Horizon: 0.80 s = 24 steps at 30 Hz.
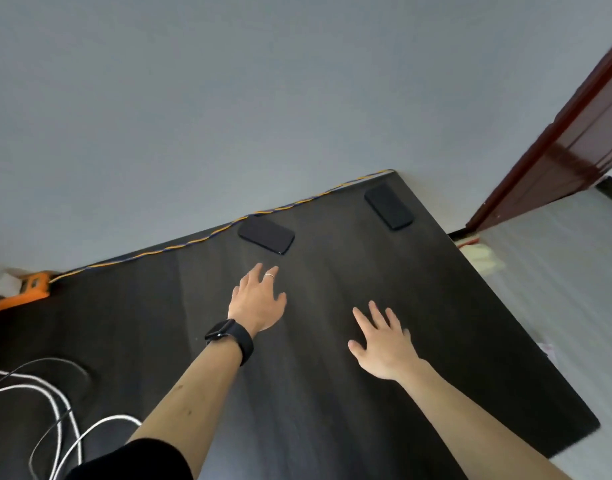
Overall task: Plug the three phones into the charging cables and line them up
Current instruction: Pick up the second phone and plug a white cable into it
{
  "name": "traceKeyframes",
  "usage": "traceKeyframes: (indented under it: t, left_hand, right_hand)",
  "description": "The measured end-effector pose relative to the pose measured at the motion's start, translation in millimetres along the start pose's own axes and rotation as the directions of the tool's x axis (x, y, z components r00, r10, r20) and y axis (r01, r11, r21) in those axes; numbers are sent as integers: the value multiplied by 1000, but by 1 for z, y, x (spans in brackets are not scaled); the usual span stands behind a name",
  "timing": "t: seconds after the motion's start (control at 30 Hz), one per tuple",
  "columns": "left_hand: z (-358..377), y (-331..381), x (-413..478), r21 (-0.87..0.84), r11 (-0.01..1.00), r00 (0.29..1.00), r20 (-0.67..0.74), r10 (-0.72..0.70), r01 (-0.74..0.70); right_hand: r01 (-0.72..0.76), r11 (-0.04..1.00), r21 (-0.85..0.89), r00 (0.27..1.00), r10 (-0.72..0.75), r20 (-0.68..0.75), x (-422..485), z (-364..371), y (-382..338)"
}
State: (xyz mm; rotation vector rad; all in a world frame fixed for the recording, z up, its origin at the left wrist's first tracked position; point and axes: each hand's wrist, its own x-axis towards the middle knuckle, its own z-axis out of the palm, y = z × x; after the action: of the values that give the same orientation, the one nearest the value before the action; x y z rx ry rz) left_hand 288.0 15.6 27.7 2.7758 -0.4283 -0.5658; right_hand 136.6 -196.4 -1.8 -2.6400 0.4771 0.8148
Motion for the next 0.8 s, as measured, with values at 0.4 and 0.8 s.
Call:
traceKeyframes:
  t: [0.4, 0.8]
  left_hand:
    - [34, -19, 122, 283, 952, 992, 88, 93, -114]
    - [113, -12, -61, 71, 994, 984, -150, 97, -87]
  right_hand:
    - [6, 998, -61, 996, -1, 84, 51, 32, 11]
    - [-37, 999, -12, 983, 38, 181, 40, 26, 17]
